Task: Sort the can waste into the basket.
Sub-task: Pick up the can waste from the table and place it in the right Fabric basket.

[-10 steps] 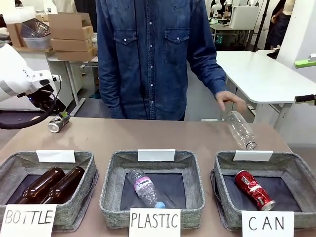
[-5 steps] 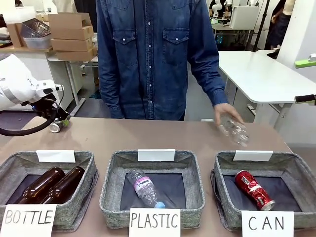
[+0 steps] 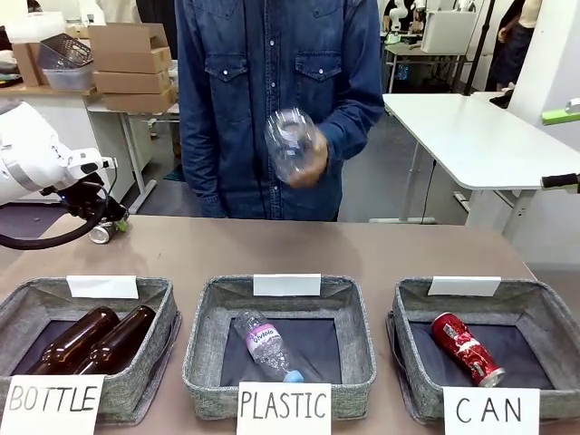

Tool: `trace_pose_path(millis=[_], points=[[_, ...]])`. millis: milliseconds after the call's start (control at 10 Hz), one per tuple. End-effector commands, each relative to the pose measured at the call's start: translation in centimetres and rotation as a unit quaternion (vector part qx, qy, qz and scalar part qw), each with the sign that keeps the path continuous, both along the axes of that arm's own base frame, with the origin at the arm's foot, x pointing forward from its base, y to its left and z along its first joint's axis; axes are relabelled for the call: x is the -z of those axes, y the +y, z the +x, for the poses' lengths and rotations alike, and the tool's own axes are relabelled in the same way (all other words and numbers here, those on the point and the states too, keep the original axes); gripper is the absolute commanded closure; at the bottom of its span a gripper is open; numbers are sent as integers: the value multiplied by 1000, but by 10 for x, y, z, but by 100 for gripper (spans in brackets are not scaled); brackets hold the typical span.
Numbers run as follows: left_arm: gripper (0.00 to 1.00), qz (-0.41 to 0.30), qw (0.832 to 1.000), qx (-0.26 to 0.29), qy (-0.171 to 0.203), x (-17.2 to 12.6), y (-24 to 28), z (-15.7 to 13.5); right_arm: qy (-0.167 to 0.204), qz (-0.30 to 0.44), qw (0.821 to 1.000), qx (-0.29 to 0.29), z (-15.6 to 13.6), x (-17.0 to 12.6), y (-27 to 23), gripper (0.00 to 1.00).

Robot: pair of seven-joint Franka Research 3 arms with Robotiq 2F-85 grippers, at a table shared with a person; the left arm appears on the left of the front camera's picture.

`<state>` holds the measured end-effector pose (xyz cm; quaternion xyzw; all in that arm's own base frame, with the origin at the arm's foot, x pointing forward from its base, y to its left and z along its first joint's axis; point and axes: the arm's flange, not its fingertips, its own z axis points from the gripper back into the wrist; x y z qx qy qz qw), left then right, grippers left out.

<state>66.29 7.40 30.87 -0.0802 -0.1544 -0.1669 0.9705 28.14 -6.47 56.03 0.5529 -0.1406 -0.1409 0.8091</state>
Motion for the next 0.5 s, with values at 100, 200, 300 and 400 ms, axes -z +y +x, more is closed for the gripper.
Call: trace_pose_path(millis=[100,200,300,400], points=[[100,18,1000,-14,-7,-6,-3,3,-10,-5,1000,-7,1,-1,-2,0],[100,19,1000,-15,-9,-7,-2,4,-10,-5,1000,-7,1,-1,-2,0],[100,17,1000,-16,-11,-8,-2,4,-10,-5,1000,-7,1,-1,-2,0],[86,18,1000,-17,-13,-9,-1,3,-10,-5,1000,-7,1,-1,-2,0]])
